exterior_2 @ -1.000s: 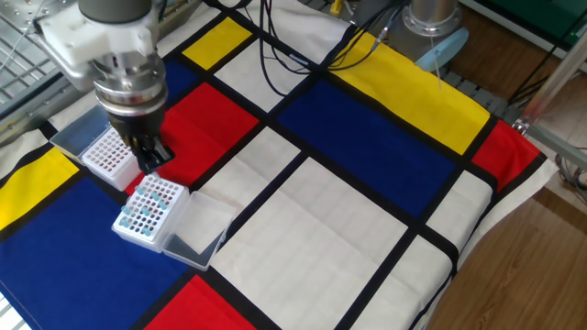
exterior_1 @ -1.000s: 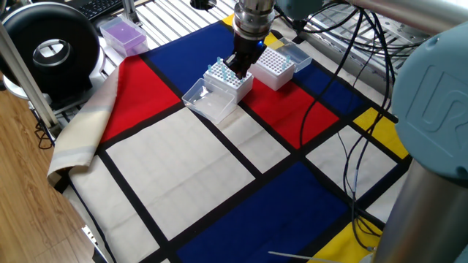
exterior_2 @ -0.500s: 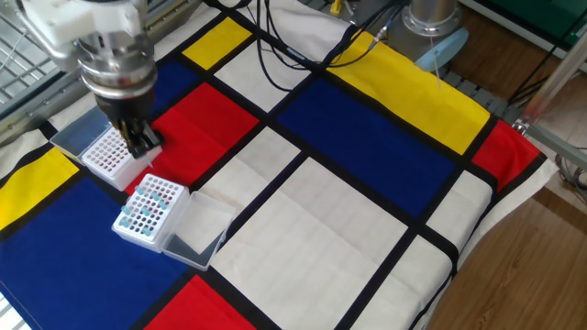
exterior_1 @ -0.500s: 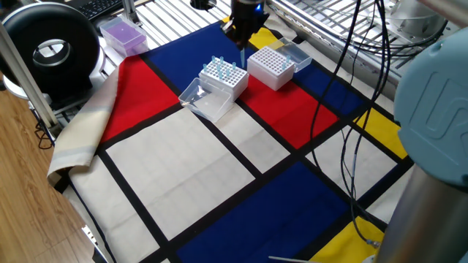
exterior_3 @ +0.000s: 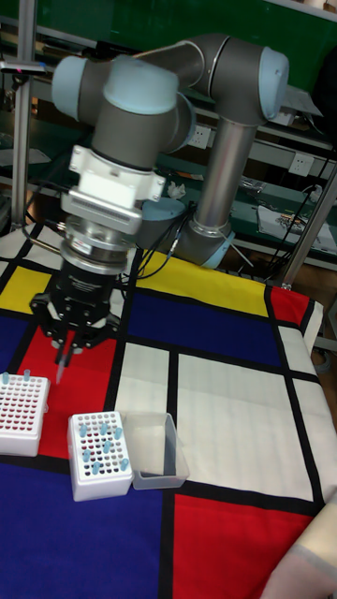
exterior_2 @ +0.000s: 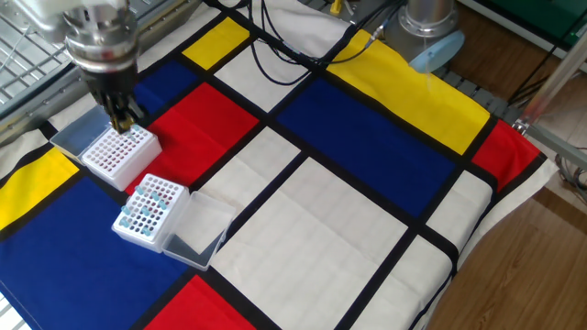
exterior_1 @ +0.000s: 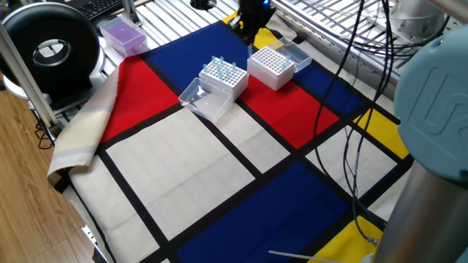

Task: Transfer all medium pipette tips from one holder to another

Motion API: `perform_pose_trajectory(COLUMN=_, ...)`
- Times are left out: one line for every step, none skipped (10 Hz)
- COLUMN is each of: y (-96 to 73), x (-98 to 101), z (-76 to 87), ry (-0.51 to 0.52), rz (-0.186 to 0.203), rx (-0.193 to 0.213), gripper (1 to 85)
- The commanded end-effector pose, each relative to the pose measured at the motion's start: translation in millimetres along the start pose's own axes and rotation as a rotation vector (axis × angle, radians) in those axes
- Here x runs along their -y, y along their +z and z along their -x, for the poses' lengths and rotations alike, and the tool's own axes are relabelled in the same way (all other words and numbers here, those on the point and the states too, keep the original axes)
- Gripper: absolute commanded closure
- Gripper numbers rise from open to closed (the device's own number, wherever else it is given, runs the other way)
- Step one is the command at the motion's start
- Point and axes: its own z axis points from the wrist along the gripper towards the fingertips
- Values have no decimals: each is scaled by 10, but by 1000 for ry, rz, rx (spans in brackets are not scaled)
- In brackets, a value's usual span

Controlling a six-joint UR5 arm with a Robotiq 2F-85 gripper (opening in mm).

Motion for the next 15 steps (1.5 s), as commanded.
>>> perform_pose_trajectory(y=90, x=289, z=-114, ry=-28, rz=10, rx=24, gripper=840)
perform_pose_trajectory(y=117, x=337, z=-150, ry=-29, rz=8, rx=24, gripper=840)
perform_pose_trajectory(y=145, x=359, z=-179, ry=-25, rz=10, rx=24, gripper=840)
perform_pose_trajectory(y=178, x=354, z=-205, ry=-4, rz=19, rx=26, gripper=840)
perform_pose_trajectory(y=204, x=339, z=-227, ry=9, rz=28, rx=24, gripper=840)
perform_pose_trajectory(y=213, x=317, z=-238, ry=19, rz=30, rx=23, gripper=840)
perform_pose_trajectory(y=220, x=289, z=-247, ry=25, rz=27, rx=27, gripper=840)
perform_pose_trajectory(y=231, x=252, z=-256, ry=35, rz=25, rx=31, gripper=840)
perform_pose_trajectory(y=240, x=227, z=-266, ry=42, rz=20, rx=35, gripper=840)
perform_pose_trajectory(y=239, x=210, z=-272, ry=45, rz=21, rx=36, gripper=840)
perform_pose_trajectory(y=236, x=209, z=-274, ry=45, rz=21, rx=36, gripper=840)
perform_pose_trajectory(y=238, x=199, z=-280, ry=48, rz=22, rx=36, gripper=840)
perform_pose_trajectory(y=247, x=191, z=-282, ry=49, rz=25, rx=40, gripper=840)
perform_pose_trajectory(y=256, x=190, z=-285, ry=51, rz=29, rx=45, gripper=840)
perform_pose_trajectory(y=260, x=185, z=-294, ry=52, rz=29, rx=48, gripper=840)
